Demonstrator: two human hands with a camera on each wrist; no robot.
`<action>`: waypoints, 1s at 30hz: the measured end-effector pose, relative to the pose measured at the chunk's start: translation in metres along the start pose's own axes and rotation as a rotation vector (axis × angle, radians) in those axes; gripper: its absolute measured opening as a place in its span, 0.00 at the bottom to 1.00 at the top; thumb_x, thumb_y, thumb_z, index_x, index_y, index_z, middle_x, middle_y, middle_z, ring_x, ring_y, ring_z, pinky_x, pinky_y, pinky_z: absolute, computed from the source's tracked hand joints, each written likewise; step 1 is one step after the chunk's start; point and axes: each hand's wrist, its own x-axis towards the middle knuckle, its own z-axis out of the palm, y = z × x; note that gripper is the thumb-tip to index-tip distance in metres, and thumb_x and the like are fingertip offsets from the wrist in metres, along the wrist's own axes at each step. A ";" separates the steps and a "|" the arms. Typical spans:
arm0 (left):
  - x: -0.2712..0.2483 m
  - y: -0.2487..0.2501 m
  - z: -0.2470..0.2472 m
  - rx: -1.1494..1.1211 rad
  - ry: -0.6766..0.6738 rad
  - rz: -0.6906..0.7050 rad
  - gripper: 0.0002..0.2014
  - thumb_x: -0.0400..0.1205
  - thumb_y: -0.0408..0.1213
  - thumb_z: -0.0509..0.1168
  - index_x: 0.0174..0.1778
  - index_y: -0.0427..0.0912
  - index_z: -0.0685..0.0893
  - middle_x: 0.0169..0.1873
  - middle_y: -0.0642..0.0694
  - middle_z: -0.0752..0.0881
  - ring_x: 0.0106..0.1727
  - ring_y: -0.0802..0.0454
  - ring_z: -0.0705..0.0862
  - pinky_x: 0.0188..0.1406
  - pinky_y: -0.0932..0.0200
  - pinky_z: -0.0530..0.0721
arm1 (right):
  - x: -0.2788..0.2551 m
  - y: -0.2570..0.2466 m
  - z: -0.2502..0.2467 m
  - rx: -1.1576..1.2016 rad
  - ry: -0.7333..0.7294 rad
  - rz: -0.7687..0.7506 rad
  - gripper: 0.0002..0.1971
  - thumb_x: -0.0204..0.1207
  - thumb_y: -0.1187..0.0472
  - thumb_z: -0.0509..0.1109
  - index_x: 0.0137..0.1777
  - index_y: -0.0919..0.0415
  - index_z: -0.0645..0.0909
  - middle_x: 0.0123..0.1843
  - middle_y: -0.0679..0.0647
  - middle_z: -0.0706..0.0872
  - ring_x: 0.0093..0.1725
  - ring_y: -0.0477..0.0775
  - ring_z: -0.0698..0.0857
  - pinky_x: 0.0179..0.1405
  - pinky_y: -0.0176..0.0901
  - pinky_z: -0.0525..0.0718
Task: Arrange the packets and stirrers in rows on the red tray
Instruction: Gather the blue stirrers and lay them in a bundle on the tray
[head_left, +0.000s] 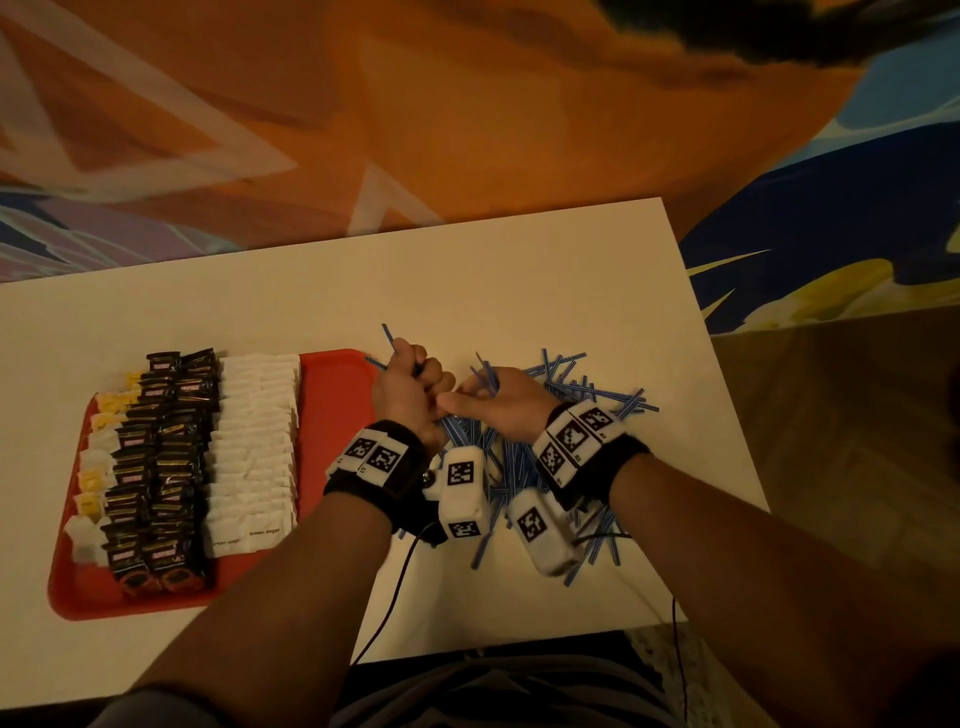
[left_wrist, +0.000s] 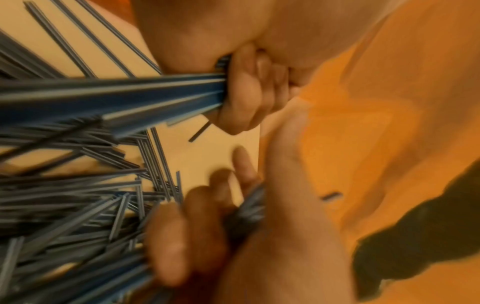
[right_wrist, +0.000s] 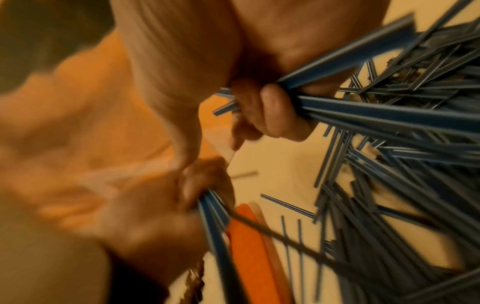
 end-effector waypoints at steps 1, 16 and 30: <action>0.000 0.000 0.000 -0.051 -0.008 -0.002 0.23 0.92 0.52 0.49 0.32 0.46 0.66 0.19 0.53 0.57 0.18 0.57 0.54 0.14 0.64 0.52 | -0.001 -0.001 0.002 0.009 -0.058 -0.016 0.22 0.71 0.43 0.78 0.51 0.63 0.86 0.49 0.59 0.89 0.52 0.55 0.86 0.60 0.53 0.83; 0.001 0.000 -0.001 -0.166 -0.035 -0.028 0.23 0.92 0.53 0.48 0.32 0.46 0.67 0.19 0.52 0.59 0.15 0.58 0.55 0.08 0.65 0.54 | -0.003 -0.011 0.006 -0.062 -0.289 0.094 0.26 0.68 0.44 0.77 0.59 0.63 0.83 0.57 0.64 0.89 0.58 0.67 0.87 0.64 0.62 0.83; 0.013 0.004 -0.009 -0.170 0.031 -0.107 0.25 0.91 0.57 0.48 0.32 0.45 0.69 0.19 0.50 0.65 0.22 0.51 0.70 0.38 0.51 0.82 | -0.009 -0.002 0.012 -0.383 -0.262 -0.012 0.15 0.87 0.50 0.59 0.50 0.60 0.82 0.48 0.64 0.87 0.44 0.59 0.82 0.52 0.57 0.82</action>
